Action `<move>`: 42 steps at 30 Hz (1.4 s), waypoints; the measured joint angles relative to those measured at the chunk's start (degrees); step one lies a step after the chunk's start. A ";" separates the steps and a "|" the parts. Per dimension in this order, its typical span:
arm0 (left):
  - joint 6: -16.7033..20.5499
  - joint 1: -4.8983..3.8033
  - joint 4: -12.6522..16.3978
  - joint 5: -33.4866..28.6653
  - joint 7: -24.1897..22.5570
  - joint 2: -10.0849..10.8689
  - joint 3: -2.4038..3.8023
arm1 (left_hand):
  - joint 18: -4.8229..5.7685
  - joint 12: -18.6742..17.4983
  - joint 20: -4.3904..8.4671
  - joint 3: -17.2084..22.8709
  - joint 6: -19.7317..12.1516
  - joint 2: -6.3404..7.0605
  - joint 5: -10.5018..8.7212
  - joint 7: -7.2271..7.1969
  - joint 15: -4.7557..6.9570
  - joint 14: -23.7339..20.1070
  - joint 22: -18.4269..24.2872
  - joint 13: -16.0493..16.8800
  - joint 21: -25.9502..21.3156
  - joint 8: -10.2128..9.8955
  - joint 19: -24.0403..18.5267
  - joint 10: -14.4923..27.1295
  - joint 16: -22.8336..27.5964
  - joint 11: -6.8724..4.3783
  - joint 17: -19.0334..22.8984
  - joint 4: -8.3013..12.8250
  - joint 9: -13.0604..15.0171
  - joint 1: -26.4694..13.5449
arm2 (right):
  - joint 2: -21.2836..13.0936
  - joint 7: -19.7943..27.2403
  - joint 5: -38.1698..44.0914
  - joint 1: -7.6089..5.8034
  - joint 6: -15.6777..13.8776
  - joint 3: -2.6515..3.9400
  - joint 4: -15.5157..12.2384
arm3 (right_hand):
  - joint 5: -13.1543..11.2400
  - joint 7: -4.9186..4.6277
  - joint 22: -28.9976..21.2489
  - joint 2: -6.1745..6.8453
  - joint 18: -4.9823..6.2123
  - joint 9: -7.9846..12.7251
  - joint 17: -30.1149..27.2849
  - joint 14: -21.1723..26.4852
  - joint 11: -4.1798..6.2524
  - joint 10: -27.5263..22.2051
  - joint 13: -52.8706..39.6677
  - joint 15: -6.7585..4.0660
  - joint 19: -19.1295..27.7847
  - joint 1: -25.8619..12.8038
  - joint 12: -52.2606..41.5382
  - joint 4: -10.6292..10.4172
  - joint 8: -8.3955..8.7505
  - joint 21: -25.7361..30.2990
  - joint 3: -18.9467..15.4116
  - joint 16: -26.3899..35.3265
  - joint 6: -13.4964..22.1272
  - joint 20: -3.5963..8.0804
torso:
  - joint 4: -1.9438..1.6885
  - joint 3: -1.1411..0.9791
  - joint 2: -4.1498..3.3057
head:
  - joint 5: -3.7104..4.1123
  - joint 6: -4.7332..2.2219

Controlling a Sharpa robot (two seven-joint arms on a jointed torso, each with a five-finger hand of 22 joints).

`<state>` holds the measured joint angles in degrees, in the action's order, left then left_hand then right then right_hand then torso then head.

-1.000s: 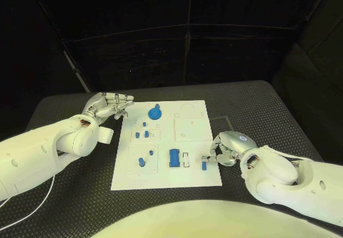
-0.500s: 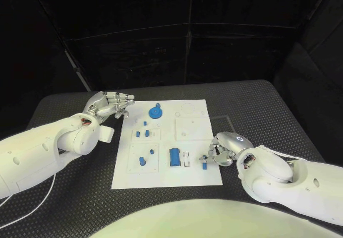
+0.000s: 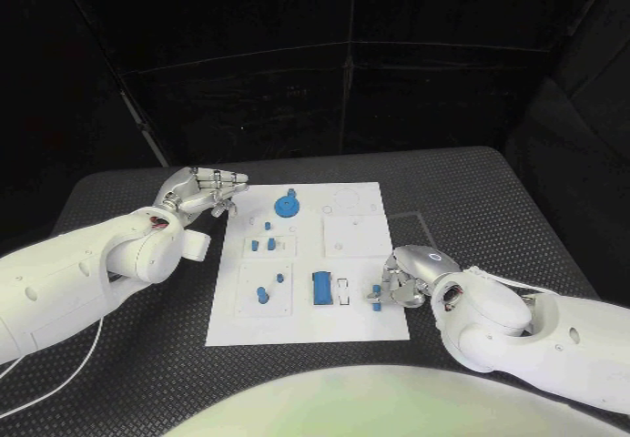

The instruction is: Assemble the parts on the task board

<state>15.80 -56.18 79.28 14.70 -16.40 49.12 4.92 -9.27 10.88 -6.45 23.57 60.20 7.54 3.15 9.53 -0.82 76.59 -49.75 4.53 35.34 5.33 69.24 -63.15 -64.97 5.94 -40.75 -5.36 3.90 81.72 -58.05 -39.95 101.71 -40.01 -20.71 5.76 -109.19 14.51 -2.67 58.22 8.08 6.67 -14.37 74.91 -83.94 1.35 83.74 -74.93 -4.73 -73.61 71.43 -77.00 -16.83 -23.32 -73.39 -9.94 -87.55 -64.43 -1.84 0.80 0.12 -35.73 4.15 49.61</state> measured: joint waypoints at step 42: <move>-0.09 0.00 0.00 0.00 0.21 -0.05 0.00 | 0.00 0.00 0.00 0.00 0.00 0.00 0.00 0.00 0.00 0.00 0.00 0.00 0.00 0.23 0.00 0.21 0.00 -0.21 0.09 0.00 0.00 0.00 | 0.77 1.45 4.77 -0.21 2.50 0.10 -0.28 | 20.54 -1.55 0.86 -0.78 0.01 0.52 -0.01 0.00 -0.53 -0.94 -0.02 0.03 0.12 14.42 1.13 0.29 4.59 -0.14 14.69 -0.31 3.15 -0.31 | 0.03 -0.03 0.07 | -0.22 0.25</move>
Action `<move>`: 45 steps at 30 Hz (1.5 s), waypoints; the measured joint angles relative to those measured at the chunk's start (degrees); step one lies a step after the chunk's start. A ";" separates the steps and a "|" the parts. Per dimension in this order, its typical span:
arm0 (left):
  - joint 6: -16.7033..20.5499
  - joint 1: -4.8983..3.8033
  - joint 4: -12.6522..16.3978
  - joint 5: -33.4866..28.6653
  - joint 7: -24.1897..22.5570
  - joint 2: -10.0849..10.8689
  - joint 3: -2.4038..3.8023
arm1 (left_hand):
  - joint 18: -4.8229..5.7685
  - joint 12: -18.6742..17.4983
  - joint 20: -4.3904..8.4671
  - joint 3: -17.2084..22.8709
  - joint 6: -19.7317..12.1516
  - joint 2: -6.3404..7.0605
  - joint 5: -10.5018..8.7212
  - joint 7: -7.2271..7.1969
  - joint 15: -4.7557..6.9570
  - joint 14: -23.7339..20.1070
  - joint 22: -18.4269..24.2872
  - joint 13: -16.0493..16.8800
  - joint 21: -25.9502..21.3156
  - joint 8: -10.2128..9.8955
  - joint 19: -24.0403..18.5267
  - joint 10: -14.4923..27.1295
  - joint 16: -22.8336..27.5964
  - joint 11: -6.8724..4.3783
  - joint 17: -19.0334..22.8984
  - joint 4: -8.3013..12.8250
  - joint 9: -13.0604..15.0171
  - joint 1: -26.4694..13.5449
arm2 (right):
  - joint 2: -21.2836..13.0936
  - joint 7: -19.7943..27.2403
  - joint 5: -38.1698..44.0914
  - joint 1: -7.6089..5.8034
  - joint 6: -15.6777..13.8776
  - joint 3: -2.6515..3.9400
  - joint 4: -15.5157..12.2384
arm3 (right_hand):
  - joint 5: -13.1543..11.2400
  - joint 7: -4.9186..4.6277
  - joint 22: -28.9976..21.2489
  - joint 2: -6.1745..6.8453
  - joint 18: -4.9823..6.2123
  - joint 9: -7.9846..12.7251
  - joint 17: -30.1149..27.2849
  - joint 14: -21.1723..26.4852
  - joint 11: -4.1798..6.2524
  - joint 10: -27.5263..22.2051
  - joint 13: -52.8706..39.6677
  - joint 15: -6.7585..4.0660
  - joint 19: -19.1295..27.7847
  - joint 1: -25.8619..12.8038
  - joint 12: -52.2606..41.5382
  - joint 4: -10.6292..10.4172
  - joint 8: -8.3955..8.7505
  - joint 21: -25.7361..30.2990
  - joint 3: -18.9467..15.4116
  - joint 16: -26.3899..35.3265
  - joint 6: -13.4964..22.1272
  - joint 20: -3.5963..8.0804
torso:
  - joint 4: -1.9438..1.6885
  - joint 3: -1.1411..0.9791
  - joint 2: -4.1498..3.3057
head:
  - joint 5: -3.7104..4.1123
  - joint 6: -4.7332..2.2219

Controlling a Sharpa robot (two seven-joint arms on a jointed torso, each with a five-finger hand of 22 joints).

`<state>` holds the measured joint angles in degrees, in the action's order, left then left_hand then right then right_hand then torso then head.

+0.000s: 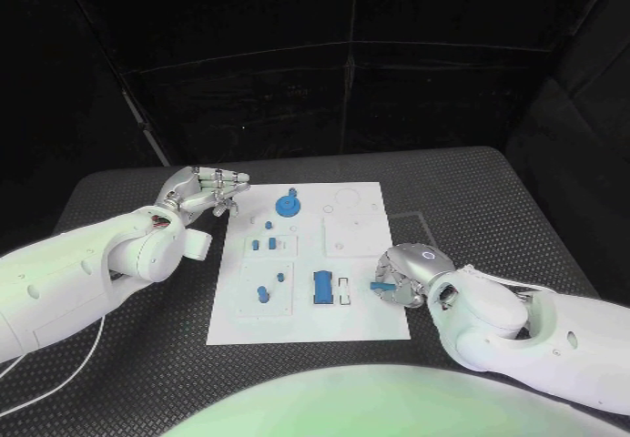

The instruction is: Assemble the parts on the task board

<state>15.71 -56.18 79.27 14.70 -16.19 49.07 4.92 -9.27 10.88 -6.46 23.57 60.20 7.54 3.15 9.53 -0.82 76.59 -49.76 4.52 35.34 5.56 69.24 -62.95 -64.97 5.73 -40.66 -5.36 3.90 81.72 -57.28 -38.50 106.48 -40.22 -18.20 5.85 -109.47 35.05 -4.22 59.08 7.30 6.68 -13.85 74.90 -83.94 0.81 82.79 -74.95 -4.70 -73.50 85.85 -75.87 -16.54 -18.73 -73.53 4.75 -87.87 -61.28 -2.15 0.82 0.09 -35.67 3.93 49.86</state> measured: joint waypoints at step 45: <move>0.01 0.00 0.30 0.00 0.24 -0.18 0.00 | 0.00 0.21 0.00 0.00 0.00 -0.23 0.00 0.00 -0.20 -0.21 0.00 0.00 0.00 0.00 0.00 0.00 0.00 0.00 0.08 0.00 0.00 0.23 | 6.65 1.00 -8.61 0.18 -8.43 -0.08 2.39 | -2.56 2.55 3.17 0.58 -0.01 -2.31 0.02 0.00 1.15 1.13 0.02 -0.43 -1.88 -11.03 -2.18 -0.21 -0.07 -1.89 -0.40 -0.99 -5.64 1.02 | -0.01 0.08 -0.08 | -0.66 0.14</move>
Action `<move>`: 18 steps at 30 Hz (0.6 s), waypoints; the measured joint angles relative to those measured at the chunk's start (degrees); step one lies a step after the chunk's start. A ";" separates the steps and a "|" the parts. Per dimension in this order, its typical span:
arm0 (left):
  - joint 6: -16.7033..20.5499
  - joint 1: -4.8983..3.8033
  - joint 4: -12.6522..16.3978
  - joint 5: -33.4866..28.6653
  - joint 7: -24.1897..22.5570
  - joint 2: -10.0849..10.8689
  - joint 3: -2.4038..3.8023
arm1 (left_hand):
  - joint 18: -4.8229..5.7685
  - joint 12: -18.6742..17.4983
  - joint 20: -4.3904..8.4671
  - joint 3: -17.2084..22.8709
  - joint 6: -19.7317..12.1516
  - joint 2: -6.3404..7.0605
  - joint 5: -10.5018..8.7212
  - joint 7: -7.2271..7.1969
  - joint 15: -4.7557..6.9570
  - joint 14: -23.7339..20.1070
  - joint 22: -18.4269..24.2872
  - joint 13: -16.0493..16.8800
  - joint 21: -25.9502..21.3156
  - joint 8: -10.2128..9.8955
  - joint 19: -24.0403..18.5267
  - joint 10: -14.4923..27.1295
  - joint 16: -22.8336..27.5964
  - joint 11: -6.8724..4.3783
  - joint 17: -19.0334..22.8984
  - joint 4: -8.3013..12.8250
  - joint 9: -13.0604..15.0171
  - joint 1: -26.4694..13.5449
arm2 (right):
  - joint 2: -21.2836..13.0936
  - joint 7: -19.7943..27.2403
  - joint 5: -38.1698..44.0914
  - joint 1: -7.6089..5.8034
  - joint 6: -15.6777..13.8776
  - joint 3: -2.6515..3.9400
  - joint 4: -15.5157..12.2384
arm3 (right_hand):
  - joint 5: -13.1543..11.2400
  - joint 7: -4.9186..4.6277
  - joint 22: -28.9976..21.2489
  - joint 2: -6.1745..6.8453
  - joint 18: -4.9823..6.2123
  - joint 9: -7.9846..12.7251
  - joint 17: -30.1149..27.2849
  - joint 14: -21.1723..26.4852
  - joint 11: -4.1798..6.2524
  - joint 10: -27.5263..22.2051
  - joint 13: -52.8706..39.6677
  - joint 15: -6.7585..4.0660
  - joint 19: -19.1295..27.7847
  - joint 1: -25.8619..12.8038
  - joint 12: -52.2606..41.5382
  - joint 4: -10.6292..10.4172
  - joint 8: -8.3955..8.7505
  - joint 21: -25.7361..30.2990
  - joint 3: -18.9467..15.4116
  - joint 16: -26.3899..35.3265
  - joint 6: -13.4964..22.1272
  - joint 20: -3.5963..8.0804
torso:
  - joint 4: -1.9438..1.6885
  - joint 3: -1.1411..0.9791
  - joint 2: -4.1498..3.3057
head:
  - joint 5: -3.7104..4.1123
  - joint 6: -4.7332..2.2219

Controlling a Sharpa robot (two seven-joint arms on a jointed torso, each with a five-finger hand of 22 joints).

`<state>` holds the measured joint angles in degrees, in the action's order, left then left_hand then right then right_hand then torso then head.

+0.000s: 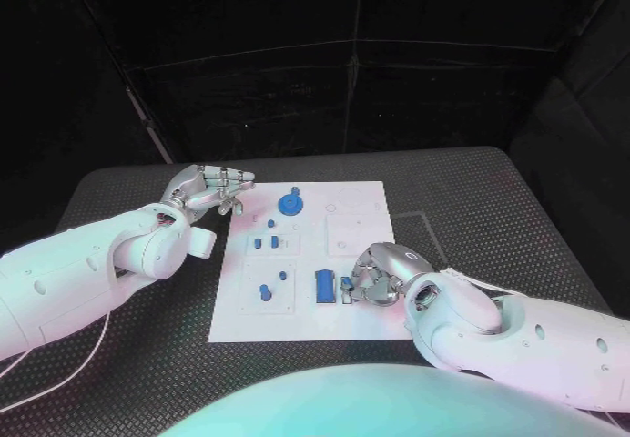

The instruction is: Assemble the parts on the task board

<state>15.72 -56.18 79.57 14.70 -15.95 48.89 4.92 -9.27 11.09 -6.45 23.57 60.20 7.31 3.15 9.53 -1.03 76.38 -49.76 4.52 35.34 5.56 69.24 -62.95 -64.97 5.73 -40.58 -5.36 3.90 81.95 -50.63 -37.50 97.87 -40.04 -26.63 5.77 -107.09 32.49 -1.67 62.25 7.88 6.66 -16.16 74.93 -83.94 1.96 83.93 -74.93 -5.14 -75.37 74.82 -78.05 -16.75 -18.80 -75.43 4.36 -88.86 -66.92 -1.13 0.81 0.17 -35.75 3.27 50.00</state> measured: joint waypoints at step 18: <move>-0.09 0.00 -0.07 0.00 0.10 -0.04 0.00 | 0.00 0.00 0.00 0.00 0.00 0.00 0.00 0.00 0.00 0.00 0.00 0.00 0.00 0.00 0.00 0.21 0.00 0.21 -0.01 0.00 0.00 0.00 | 1.13 -2.22 -0.12 -0.03 1.08 0.03 0.64 | 1.67 0.75 0.37 -1.68 -0.92 -1.30 -0.01 0.00 0.53 0.12 0.00 -0.41 -0.22 -3.96 -0.68 -0.09 -0.97 -0.02 -2.29 -0.22 -0.82 0.22 | 0.04 -0.08 0.04 | -0.04 0.01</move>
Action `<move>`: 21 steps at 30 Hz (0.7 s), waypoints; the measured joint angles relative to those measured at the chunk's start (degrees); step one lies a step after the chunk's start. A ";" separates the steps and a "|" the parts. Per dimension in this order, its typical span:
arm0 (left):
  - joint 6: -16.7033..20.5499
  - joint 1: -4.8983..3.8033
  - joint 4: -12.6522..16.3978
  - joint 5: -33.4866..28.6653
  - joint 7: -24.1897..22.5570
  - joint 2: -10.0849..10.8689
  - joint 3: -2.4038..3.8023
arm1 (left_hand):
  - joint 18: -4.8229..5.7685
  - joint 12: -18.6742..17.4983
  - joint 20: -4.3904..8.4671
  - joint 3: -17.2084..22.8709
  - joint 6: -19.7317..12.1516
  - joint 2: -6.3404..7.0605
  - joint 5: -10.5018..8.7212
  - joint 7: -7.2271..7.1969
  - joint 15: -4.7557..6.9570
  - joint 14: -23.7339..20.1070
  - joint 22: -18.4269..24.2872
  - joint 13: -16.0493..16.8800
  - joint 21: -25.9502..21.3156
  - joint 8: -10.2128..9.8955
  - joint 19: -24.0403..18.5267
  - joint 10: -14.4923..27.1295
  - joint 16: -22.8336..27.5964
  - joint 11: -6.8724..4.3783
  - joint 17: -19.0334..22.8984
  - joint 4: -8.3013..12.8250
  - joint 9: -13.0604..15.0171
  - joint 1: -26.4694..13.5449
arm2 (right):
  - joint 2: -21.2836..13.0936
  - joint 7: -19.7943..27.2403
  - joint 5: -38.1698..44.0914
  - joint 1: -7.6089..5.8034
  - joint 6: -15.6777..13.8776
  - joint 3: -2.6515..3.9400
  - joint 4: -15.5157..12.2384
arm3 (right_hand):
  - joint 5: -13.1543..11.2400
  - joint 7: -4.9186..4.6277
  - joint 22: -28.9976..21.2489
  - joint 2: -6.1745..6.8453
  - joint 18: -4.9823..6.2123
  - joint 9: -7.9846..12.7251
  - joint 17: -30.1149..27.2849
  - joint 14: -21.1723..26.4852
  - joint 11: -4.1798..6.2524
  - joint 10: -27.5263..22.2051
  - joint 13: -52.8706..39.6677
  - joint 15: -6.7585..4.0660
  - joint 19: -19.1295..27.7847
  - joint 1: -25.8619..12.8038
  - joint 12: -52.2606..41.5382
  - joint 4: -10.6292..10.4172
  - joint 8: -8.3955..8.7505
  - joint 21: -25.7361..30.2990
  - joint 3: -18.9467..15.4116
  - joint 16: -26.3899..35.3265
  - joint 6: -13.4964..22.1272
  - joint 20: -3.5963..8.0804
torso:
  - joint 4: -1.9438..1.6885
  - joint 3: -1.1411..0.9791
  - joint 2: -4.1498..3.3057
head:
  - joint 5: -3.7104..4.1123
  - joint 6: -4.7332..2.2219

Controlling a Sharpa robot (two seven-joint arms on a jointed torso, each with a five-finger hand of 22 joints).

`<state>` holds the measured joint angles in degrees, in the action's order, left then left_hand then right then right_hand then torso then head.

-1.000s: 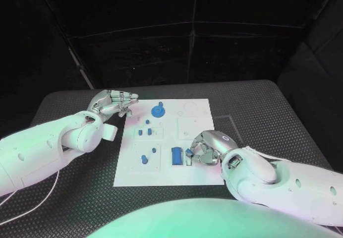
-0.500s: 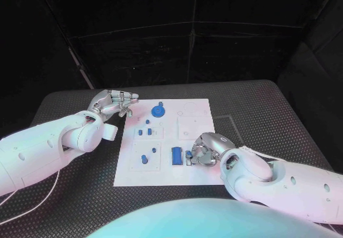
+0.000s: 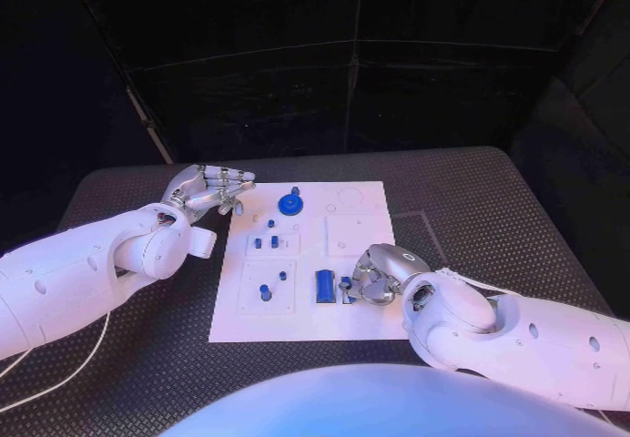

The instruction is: Assemble the parts on the task board

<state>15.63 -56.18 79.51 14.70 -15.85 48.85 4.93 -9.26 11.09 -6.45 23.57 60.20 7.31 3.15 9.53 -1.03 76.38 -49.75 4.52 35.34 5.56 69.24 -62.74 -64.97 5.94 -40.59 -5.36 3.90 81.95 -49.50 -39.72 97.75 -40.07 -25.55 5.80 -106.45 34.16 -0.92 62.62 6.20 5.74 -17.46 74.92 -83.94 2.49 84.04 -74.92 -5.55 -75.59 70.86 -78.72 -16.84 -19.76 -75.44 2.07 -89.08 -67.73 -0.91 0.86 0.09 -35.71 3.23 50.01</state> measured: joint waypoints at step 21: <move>-0.19 0.00 -0.17 0.00 0.22 -0.18 0.00 | 0.00 0.00 0.00 0.00 0.00 0.00 0.00 0.00 0.00 0.00 0.00 -0.05 0.00 0.00 0.00 0.00 0.00 0.00 0.06 0.00 0.00 0.00 | 0.08 -0.26 0.06 0.01 0.18 -0.01 0.21 | -7.18 0.04 0.54 -1.84 0.01 -1.50 -0.01 -0.20 0.29 -0.11 0.00 -0.20 -0.39 -5.29 -0.86 0.11 -0.86 -0.27 -4.16 -0.24 -0.03 0.39 | -0.01 0.00 0.05 | 0.14 0.01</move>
<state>15.44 -56.18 79.33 14.70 -15.63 48.67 4.93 -9.26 11.09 -6.45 23.57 60.20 7.31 3.15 9.53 -1.03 76.38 -49.75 4.47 35.34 5.56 69.24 -62.75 -64.97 5.94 -40.53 -5.36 3.90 81.95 -49.42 -39.99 97.81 -40.06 -25.36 5.79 -106.24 26.98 -0.88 63.16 4.37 5.75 -18.96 74.91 -84.14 2.78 83.93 -74.92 -5.74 -75.98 65.57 -79.58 -16.72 -20.63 -75.71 -2.09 -89.31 -67.76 -0.52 0.85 0.09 -35.66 3.37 50.02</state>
